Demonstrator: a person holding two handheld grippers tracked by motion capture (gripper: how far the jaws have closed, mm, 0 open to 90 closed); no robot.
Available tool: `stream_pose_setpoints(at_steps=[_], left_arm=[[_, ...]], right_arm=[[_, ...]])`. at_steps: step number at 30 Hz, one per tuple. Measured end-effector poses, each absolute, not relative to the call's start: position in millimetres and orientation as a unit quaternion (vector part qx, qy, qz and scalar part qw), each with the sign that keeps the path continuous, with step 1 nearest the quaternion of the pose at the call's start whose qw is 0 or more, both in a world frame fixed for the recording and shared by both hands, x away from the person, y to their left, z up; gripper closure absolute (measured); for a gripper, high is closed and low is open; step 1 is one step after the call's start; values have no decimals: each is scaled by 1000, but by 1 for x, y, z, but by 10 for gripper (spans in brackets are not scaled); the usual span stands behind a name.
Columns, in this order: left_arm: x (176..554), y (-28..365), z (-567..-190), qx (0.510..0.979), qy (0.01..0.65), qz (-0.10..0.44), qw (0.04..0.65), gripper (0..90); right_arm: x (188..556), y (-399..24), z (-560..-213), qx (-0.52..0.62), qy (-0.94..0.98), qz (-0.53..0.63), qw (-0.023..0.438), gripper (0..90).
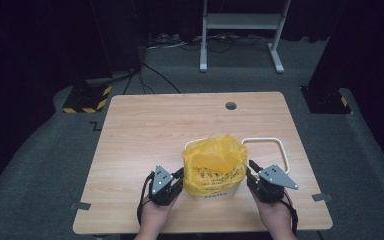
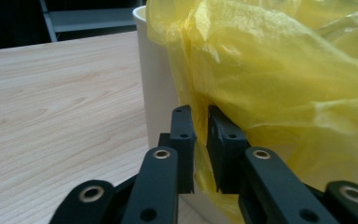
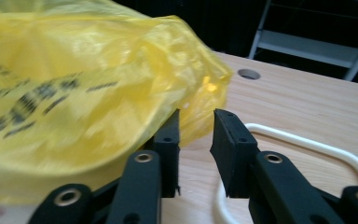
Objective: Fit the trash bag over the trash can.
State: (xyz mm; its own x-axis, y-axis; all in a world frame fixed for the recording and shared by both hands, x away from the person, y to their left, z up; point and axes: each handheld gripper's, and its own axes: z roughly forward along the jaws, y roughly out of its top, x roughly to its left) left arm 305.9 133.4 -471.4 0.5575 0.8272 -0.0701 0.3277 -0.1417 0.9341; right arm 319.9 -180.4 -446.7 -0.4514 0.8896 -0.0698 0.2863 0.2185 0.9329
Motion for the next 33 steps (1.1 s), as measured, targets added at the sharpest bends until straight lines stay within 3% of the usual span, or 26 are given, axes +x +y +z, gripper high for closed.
stream_pose_setpoints(at_steps=[9,15,20,26,33], left_arm=[[308,143,-467,696,423,264,516,777],[312,149,-465,692,428,264,518,736],[304,155,-455,680,417,278,535,661],[299,158,-438,666,401,297,554,670],[301,148,-432,696,372,305,534,720]], right_arm=[[301,-187,-414,417,678,502,338,700],[310,-163,-420,440,696,482,299,682],[311,-161,-427,443,704,472,294,733],[313,-161,-427,431,709,472,299,796],[318,-158,-427,407,726,472,292,863]])
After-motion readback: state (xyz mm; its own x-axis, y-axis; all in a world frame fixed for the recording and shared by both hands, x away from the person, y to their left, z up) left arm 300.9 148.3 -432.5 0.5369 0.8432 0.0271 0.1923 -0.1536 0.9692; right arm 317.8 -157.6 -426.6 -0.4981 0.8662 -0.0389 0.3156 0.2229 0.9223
